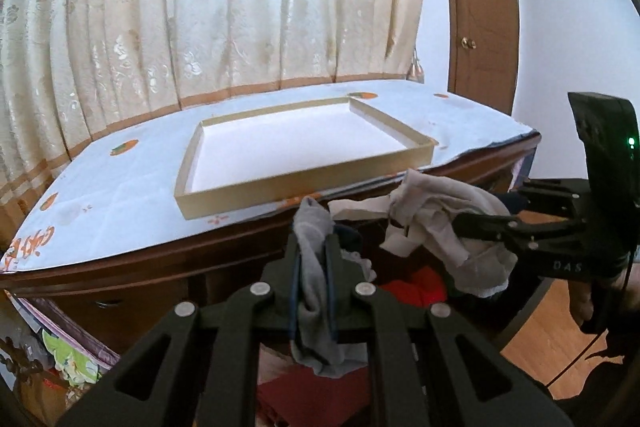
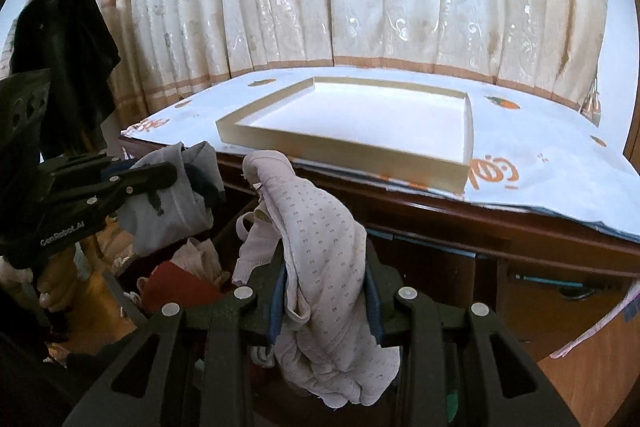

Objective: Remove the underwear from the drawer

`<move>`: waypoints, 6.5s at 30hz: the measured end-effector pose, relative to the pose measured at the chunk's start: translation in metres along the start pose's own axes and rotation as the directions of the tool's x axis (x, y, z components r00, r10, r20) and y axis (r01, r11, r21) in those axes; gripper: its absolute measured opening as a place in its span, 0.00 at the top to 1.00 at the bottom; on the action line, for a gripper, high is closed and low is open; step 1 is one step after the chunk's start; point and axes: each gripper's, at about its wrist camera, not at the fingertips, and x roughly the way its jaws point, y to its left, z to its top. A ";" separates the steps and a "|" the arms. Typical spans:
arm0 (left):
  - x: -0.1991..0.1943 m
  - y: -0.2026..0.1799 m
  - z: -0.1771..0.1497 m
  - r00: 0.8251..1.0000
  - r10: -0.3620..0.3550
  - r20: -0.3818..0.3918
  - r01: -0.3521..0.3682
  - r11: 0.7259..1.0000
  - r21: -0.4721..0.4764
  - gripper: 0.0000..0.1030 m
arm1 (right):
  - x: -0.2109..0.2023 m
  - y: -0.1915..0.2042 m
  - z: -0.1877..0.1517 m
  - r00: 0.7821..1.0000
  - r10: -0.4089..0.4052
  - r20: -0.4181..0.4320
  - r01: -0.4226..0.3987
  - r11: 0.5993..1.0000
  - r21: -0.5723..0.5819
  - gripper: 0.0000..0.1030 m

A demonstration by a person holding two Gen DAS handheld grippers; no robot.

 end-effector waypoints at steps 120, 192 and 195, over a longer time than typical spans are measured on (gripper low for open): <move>0.078 0.037 0.130 0.988 0.118 0.095 -0.118 0.993 -0.007 0.92 | 0.032 -0.044 0.120 0.987 -0.066 0.147 0.072 0.997 -0.034 0.66; 0.255 0.037 0.200 0.983 0.069 -0.171 -0.089 0.990 -0.113 0.92 | 0.183 -0.153 0.205 0.975 -0.142 -0.169 0.163 0.979 0.121 0.65; 0.263 0.037 0.198 0.980 0.077 -0.181 -0.100 0.988 -0.117 0.92 | 0.189 -0.152 0.203 0.972 -0.146 -0.182 0.168 0.979 0.115 0.65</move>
